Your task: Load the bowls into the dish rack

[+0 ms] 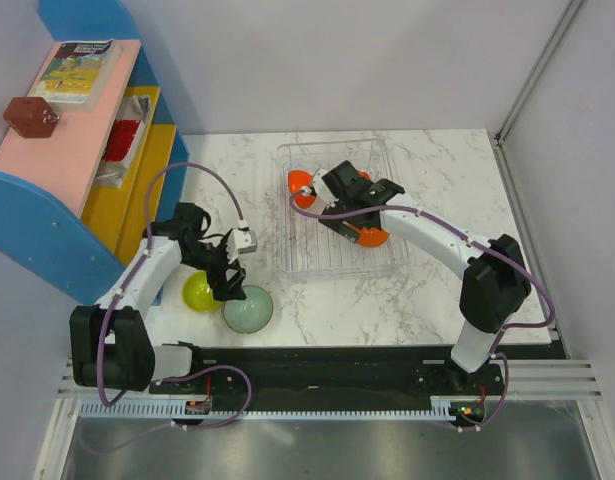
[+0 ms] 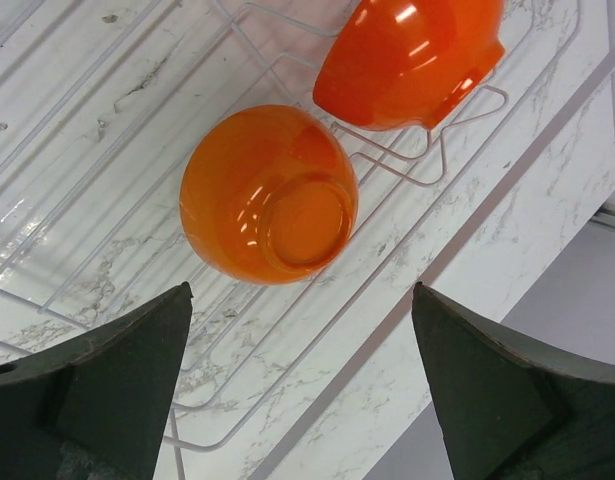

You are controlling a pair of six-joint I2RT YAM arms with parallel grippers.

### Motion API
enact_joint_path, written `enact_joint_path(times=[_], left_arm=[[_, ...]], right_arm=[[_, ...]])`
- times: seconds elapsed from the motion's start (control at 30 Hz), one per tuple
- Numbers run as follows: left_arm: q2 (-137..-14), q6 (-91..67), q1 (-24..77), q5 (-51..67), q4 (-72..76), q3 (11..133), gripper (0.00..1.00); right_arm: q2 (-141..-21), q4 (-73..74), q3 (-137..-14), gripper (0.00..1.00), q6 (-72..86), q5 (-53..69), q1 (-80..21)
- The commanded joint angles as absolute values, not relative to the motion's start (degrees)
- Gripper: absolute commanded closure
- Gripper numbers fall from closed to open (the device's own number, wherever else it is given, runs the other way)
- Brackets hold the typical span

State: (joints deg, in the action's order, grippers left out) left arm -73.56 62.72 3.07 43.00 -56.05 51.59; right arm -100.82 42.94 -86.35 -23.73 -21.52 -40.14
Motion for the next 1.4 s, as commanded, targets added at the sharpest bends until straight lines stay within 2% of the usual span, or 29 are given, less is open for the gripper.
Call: enact_joint_path(times=[0.0,0.23,0.33,0.43,0.47,0.6,0.67,0.7,0.73,1.03,1.37], left_arm=[[-77.15,68.65,7.72,39.48,-58.10,49.83,0.06],[-80.86,63.28,9.58,34.54,-49.76,48.96,0.10],[-81.73,62.05,9.75,34.10,-48.78,49.39,0.14],[-82.88,61.35,10.19,34.10,-48.60,49.39,0.37],[-83.23,61.26,10.37,34.01,-48.52,49.31,0.49],[-84.72,61.00,11.69,33.49,-48.52,48.96,0.58],[-85.42,60.91,12.21,33.31,-48.60,48.78,0.71],[-85.52,60.91,12.39,33.14,-48.60,48.87,0.78],[-85.52,60.65,12.57,33.13,-48.60,49.04,0.97],[-84.73,59.06,12.83,37.43,-49.83,54.31,0.98],[-80.59,55.11,12.48,52.18,-50.71,69.95,0.98]], right_arm=[[-96.42,42.63,-88.42,0.02,-22.94,-20.92,-38.94],[-93.17,42.54,-88.07,0.02,-22.50,-17.76,-37.71],[-92.72,42.63,-87.80,0.02,-22.50,-17.05,-37.09],[-92.64,42.63,-87.63,0.02,-22.50,-16.53,-36.91],[-92.64,42.54,-87.54,0.02,-22.50,-16.44,-36.91],[-92.72,42.63,-87.45,0.02,-22.50,-16.26,-36.83],[-92.72,42.63,-87.54,0.02,-22.59,-16.43,-36.83],[-92.72,42.63,-87.63,0.02,-22.50,-16.44,-36.65],[-92.81,42.45,-87.71,0.02,-22.41,-16.52,-36.56],[-94.48,41.84,-90.17,0.02,-17.24,-13.19,-33.40],[-96.15,41.75,-92.46,0.02,-8.44,11.84,-26.99]])
